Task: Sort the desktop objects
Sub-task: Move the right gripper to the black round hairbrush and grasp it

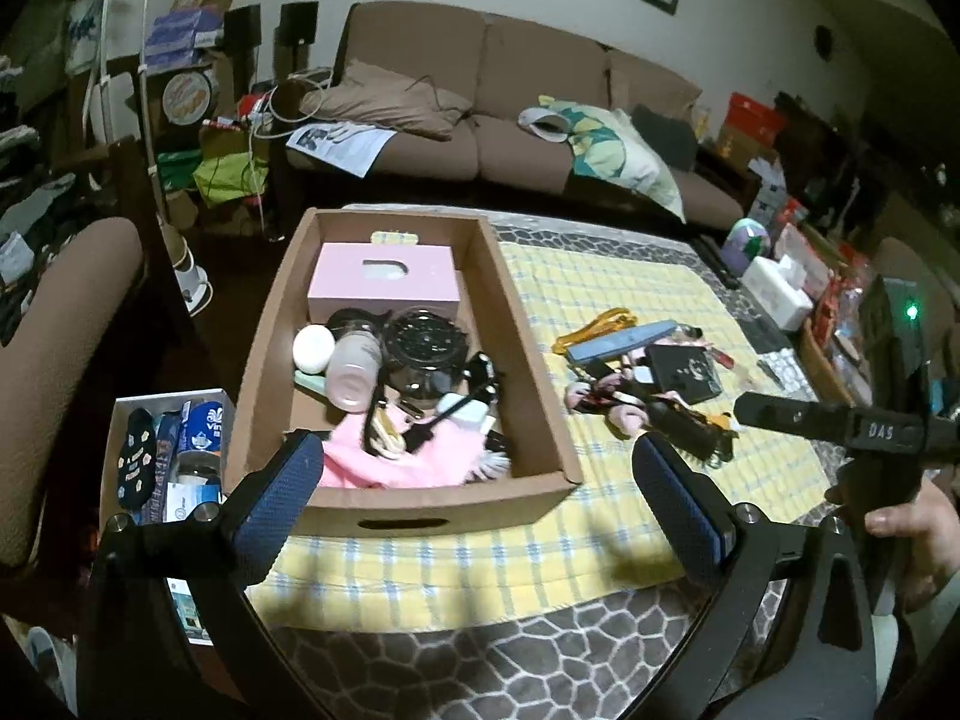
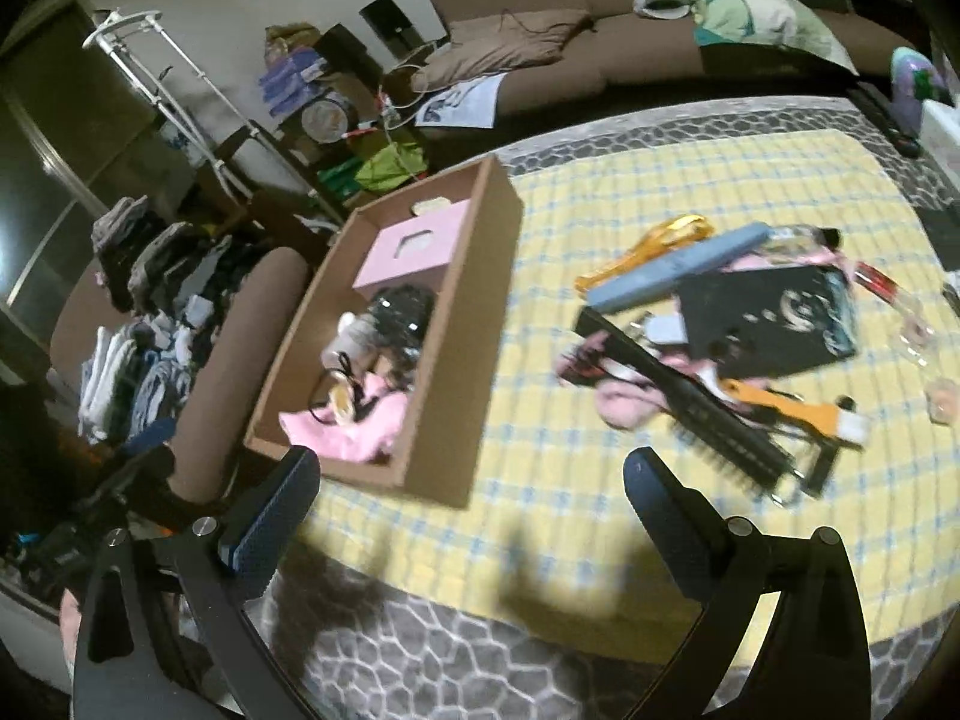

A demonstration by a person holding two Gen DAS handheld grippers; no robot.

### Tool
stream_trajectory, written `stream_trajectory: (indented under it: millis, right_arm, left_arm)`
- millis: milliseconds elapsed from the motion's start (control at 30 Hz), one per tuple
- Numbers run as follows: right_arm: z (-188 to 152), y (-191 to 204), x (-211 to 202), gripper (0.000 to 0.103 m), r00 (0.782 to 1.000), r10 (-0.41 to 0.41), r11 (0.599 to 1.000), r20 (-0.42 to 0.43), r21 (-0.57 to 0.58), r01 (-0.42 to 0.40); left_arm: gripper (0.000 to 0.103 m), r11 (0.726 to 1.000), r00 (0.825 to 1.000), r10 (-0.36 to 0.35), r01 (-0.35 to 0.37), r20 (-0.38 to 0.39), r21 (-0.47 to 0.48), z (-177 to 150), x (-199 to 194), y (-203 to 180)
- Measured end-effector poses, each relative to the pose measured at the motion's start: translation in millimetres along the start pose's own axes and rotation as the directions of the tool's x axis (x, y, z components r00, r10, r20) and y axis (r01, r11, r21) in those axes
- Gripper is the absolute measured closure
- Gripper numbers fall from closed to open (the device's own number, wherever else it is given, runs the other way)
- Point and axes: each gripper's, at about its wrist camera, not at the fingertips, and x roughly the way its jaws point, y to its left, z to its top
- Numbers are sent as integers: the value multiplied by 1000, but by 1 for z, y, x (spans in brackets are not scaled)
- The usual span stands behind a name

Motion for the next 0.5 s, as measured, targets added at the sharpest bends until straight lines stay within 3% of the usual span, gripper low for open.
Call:
stream_trajectory:
  millis: [267,500]
  right_arm:
    - [-22,-33,-31,0,998,-64,998,20,-17,64]
    - [-31,-84,-56,0,985,-164,986,54,-9,164]
  left_arm:
    - [0,999,999,-34,34,11,24,-1,-1,-34]
    - [0,996,997,-72,73,-21,57,-12,26,-69]
